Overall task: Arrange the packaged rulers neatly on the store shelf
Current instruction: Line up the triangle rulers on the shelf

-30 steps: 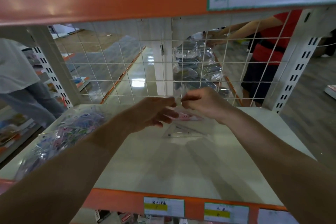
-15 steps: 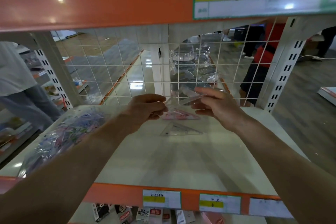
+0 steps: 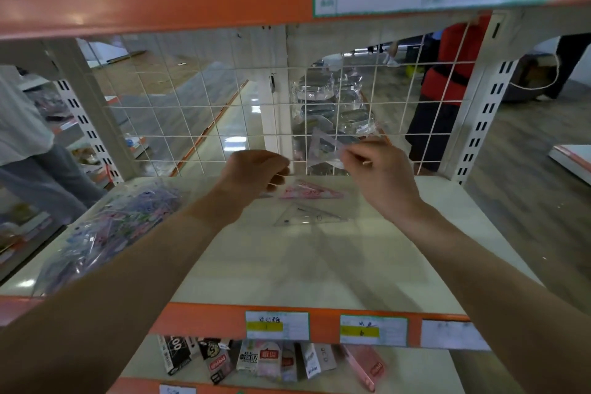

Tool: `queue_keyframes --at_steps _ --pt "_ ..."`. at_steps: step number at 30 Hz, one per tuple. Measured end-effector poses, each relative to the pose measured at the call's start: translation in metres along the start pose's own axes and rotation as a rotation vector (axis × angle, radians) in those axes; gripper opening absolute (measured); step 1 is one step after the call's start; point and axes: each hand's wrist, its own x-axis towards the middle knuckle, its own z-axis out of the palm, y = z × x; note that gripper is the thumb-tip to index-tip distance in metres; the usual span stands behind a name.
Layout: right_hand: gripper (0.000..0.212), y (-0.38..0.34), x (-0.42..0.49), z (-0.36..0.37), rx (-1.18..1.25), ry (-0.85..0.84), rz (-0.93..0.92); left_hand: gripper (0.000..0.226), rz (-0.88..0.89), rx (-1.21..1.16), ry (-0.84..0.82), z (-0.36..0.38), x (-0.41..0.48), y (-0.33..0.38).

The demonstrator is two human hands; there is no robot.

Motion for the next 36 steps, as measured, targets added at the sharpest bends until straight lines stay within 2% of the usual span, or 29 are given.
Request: queue_keyframes --at_steps 3,6,8,10,14,19,21,25,29,33,36 --pt "0.016 -0.011 -0.007 0.009 -0.256 0.026 -0.347 0.029 -0.146 -0.236 -0.266 0.009 -0.009 0.005" --pt "0.026 -0.018 -0.018 0.021 -0.333 -0.070 -0.448 0.016 -0.155 -0.353 -0.297 0.018 -0.015 0.003" --pt "0.024 -0.015 -0.022 0.023 -0.287 -0.171 -0.425 0.016 -0.183 -0.356 -0.279 0.016 -0.017 -0.003" --pt "0.017 -0.006 -0.024 0.019 -0.162 -0.195 -0.325 0.017 -0.195 -0.334 -0.305 0.009 -0.016 -0.010" --pt "0.026 0.018 -0.017 0.002 0.037 -0.073 -0.040 0.018 -0.214 -0.309 -0.343 -0.008 -0.012 -0.016" --pt "0.042 0.022 -0.019 -0.002 0.145 -0.176 0.149 0.023 -0.183 -0.114 -0.351 -0.007 -0.007 -0.016" --pt "0.045 0.020 -0.020 -0.003 0.153 -0.188 0.157 0.023 -0.182 -0.067 -0.361 -0.006 -0.005 -0.017" --pt "0.028 0.022 -0.023 -0.004 0.045 -0.257 0.101 0.023 -0.174 -0.020 -0.356 -0.003 -0.003 -0.019" --pt "0.028 0.023 -0.026 -0.004 -0.054 -0.276 0.044 0.020 -0.164 -0.005 -0.326 0.000 0.000 -0.022" --pt "0.017 0.024 -0.027 -0.002 -0.167 -0.305 -0.075 0.018 -0.186 -0.036 -0.285 0.003 0.004 -0.024" --pt "0.019 0.030 -0.026 0.002 -0.236 -0.301 -0.081 0.015 -0.228 -0.082 -0.208 0.004 0.008 -0.028"
